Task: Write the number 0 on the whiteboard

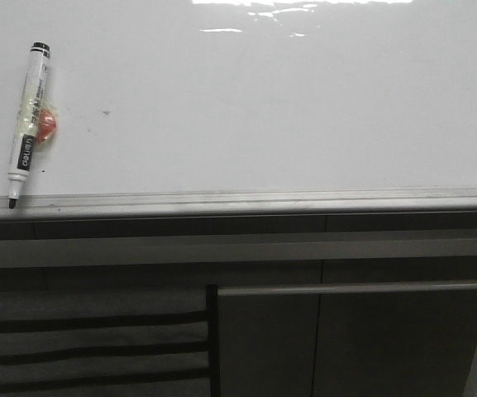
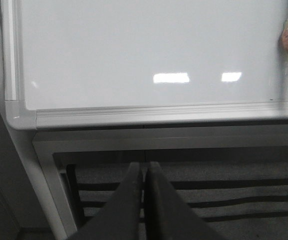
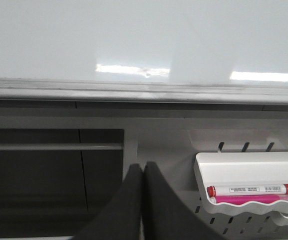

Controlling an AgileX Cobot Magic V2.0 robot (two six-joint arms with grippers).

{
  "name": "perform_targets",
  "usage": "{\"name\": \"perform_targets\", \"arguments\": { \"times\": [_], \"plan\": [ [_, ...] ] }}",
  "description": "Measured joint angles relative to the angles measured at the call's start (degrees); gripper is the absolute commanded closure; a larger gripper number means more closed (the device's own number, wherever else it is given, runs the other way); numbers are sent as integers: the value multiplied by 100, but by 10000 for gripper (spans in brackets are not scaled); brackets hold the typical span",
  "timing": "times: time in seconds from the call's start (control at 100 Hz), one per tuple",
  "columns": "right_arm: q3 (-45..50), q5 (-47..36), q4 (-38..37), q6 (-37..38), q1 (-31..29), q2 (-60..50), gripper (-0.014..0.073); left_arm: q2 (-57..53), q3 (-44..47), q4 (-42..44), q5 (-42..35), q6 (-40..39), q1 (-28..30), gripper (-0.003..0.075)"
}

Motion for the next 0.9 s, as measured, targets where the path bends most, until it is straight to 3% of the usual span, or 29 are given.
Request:
{"name": "perform_targets", "arguments": {
  "times": [0.9],
  "plan": [
    [0,0,0,0,0,0,662,0,0,0,-94,0,0,740]
  ]
}}
